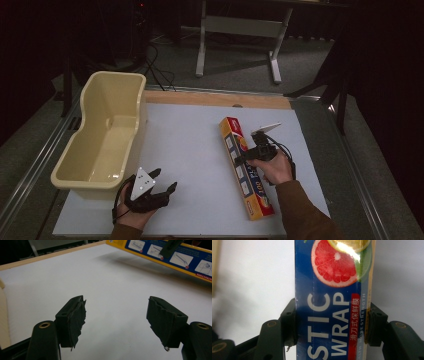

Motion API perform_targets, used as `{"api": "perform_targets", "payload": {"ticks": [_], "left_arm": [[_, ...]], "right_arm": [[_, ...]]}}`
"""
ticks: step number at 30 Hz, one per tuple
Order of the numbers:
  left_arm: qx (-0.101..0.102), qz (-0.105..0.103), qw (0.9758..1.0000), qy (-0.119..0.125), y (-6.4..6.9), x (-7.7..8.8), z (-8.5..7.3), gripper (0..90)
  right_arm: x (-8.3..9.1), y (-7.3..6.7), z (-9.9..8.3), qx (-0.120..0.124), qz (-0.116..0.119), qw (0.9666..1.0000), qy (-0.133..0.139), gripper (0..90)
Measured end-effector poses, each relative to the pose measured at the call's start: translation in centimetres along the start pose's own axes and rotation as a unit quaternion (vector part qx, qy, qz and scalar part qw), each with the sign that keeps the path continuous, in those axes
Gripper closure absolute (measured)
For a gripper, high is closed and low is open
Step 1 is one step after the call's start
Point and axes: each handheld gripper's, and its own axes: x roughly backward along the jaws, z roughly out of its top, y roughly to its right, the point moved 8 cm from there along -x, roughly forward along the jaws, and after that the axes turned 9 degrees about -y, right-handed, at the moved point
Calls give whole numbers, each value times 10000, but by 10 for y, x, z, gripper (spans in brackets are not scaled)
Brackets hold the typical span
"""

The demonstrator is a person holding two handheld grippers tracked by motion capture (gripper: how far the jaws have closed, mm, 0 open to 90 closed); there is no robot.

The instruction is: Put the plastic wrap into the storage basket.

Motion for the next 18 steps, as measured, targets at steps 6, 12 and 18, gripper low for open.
{"api": "perform_targets", "payload": {"ticks": [6,12,18], "left_arm": [[-1,5,10000,3,0,0,0,308],[5,7,10000,14,-1,0,0,308],[1,5,10000,24,-1,1,1,308]], "right_arm": [[7,-22,5,113,347,9992,165,419],[13,-45,11,283,585,9974,297,419],[18,-63,17,303,922,9942,468,419]]}}
